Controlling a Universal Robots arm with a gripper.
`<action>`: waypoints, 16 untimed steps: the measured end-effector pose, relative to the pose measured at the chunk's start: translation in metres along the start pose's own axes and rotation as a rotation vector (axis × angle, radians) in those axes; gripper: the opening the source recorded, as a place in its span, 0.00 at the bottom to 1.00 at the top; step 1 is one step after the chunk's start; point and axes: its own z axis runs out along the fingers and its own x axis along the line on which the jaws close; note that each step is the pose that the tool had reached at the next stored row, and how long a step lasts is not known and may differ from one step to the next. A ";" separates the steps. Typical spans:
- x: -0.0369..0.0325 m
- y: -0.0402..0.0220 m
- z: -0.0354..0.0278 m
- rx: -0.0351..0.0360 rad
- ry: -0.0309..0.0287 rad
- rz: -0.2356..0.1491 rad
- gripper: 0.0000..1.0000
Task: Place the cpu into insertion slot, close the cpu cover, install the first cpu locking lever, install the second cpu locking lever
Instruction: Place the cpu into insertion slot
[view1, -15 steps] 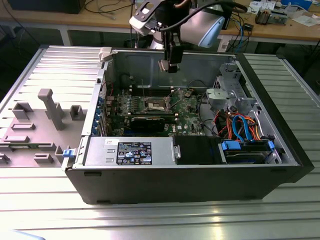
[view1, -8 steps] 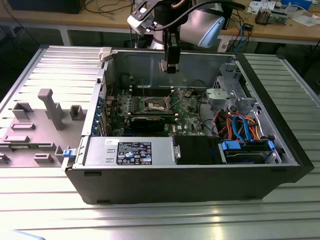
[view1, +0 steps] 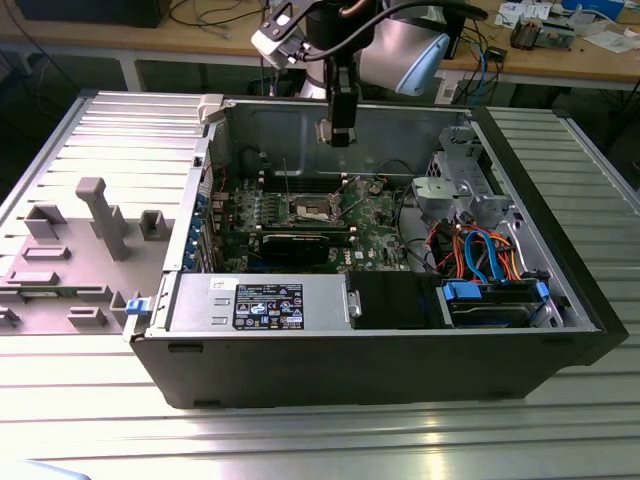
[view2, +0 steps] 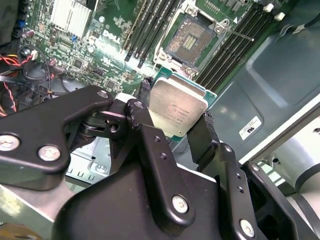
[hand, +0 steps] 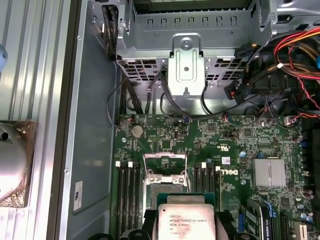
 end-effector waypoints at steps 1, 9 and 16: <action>0.0000 -0.0003 0.0000 0.0000 -0.0002 0.002 0.55; 0.0000 -0.0020 0.0000 -0.0003 -0.0017 0.019 0.55; 0.0001 -0.0020 0.0002 -0.0007 -0.0030 0.035 0.55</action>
